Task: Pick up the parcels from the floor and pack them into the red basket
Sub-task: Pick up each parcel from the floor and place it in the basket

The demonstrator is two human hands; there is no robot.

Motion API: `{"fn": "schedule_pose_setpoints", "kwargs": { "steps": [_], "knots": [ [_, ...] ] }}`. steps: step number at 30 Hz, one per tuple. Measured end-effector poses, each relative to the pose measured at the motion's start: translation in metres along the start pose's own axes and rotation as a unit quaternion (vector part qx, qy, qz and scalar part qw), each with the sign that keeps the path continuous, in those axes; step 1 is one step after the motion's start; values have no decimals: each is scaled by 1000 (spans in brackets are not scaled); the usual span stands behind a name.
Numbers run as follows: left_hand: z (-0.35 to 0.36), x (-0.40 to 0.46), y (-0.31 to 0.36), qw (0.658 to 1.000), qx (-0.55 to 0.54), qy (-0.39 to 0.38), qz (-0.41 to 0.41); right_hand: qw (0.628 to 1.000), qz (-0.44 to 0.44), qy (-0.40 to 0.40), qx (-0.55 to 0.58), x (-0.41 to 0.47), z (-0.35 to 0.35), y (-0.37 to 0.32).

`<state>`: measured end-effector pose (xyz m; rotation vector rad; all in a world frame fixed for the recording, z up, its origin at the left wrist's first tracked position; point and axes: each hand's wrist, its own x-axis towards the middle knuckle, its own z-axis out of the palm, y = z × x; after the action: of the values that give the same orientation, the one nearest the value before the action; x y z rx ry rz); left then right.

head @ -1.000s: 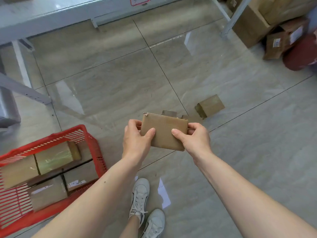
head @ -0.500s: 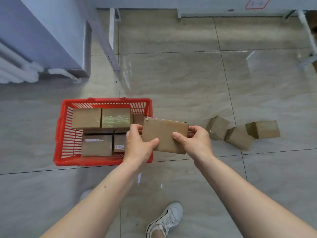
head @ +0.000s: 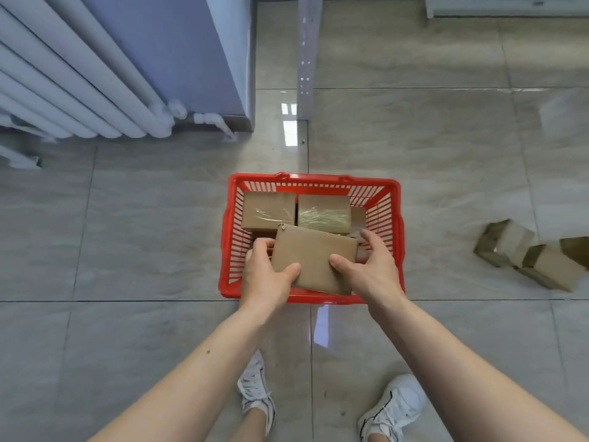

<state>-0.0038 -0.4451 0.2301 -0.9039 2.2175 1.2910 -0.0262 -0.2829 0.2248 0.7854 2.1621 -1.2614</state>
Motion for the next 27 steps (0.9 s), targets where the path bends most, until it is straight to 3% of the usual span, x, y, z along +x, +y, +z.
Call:
{"fn": "schedule_pose_setpoints", "kwargs": {
  "steps": [10, 19, 27],
  "knots": [
    [-26, 58, -53, 1000, -3, 9, -22, 998, 36, -45, -33, 12, 83, 8],
    [-13, 114, -85, 999, 24, 44, -3, 983, 38, -124, -132, 62, 135, 30],
    [19, 158, -112, 998, 63, 15, -8, 958, 29, -191, -210, 97, 181, 58]
  ]
}}
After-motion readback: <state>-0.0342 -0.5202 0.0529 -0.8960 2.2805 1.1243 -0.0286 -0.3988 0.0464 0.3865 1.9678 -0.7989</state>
